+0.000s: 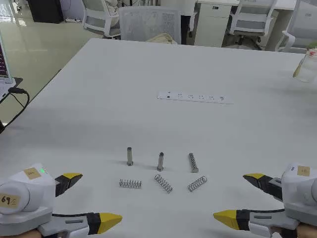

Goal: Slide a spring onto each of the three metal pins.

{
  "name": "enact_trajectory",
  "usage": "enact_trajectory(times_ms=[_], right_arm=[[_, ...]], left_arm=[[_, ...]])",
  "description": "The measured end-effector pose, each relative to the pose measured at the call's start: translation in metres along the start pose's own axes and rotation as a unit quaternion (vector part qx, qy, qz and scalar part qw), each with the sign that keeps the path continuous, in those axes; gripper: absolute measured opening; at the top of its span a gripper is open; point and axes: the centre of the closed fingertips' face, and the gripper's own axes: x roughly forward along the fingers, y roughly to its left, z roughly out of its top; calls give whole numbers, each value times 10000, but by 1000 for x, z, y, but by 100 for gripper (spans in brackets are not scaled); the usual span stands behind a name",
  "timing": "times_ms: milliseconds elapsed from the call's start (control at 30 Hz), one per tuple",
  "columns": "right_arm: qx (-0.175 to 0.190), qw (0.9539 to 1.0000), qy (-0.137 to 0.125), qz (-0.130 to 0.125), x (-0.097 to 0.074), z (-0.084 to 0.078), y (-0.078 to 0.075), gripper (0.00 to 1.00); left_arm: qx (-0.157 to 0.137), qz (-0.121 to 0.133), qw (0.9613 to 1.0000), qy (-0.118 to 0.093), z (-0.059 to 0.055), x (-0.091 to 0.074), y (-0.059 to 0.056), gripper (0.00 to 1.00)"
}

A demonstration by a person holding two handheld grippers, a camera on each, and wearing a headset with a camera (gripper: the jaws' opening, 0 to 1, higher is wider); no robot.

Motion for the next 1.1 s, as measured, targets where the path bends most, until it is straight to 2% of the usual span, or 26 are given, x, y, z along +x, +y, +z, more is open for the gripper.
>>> enact_trajectory(times_ms=[233,467,600,867,1100], right_arm=[[-25,10000,62,-21,0,-1,-5,81],[-85,9999,123,28,5,-3,-2,81],[-61,9999,148,21,5,-6,-3,81],[-45,9998,185,12,4,-8,-4,81],[-46,9998,199,52,6,-8,-2,81]], left_arm=[[-22,-13,10000,-40,1,3,1,84],[-48,-35,10000,27,-5,7,4,83],[-13,-95,9999,63,-4,9,1,83],[6,-121,9999,53,-1,11,2,83],[-4,-116,9999,82,-2,11,2,83]])
